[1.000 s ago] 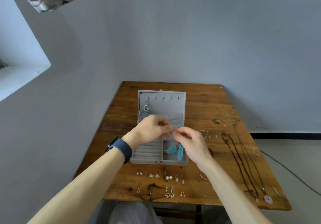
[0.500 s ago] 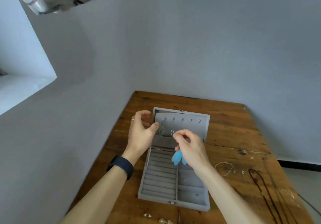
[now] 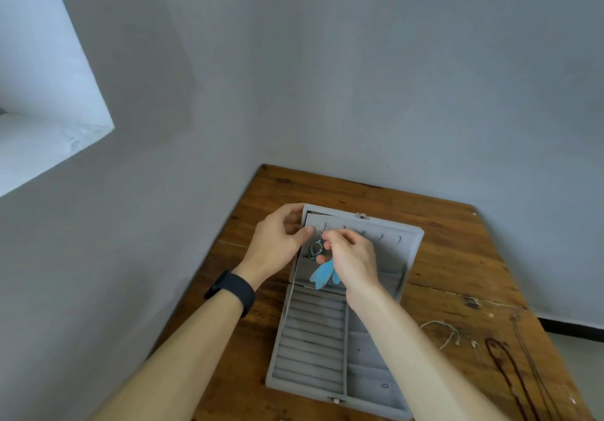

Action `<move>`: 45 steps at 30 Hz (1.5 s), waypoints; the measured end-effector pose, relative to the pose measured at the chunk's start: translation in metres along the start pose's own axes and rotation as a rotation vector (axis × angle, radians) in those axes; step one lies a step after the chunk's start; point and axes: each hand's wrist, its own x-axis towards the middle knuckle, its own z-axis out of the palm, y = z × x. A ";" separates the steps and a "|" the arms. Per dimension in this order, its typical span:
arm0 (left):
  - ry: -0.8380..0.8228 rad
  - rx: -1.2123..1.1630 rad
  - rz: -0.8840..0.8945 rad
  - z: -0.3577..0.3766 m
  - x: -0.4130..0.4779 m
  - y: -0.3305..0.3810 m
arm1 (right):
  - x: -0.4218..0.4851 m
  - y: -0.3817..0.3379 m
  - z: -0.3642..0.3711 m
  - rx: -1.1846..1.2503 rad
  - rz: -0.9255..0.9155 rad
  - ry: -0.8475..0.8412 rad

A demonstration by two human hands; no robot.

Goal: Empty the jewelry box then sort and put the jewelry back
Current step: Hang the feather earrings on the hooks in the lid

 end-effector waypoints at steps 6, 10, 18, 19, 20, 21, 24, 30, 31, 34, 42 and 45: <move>0.038 0.023 0.055 -0.001 -0.007 -0.001 | -0.007 -0.003 0.007 0.015 0.010 0.037; 0.057 0.031 0.089 -0.002 -0.012 -0.001 | -0.011 -0.003 0.010 -0.011 -0.001 0.059; 0.083 0.020 0.080 -0.003 -0.020 0.005 | -0.016 -0.003 0.011 -0.058 -0.024 0.131; 0.084 0.017 0.079 -0.003 -0.020 0.004 | -0.016 -0.002 0.011 -0.056 -0.018 0.134; 0.086 0.016 0.079 -0.003 -0.021 0.004 | -0.016 -0.003 0.011 -0.051 -0.007 0.133; 0.086 0.015 0.079 -0.003 -0.021 0.004 | -0.016 -0.002 0.011 -0.041 0.008 0.127; 0.087 0.008 0.087 -0.002 -0.021 0.003 | -0.018 0.001 0.010 -0.010 0.067 0.104; 0.042 -0.036 0.047 -0.003 -0.024 0.001 | -0.023 0.012 0.000 -0.018 0.036 0.021; 0.025 -0.035 0.035 -0.003 -0.024 -0.001 | -0.024 0.015 -0.004 -0.011 0.050 -0.011; 0.001 -0.041 0.002 -0.001 -0.027 -0.006 | -0.024 0.023 -0.019 0.050 0.086 -0.072; 0.052 -0.078 -0.048 0.023 -0.032 -0.011 | -0.020 0.026 -0.043 -0.191 -0.166 0.015; 0.074 -0.058 -0.074 0.031 -0.032 -0.013 | -0.014 0.032 -0.050 -0.426 -0.326 0.093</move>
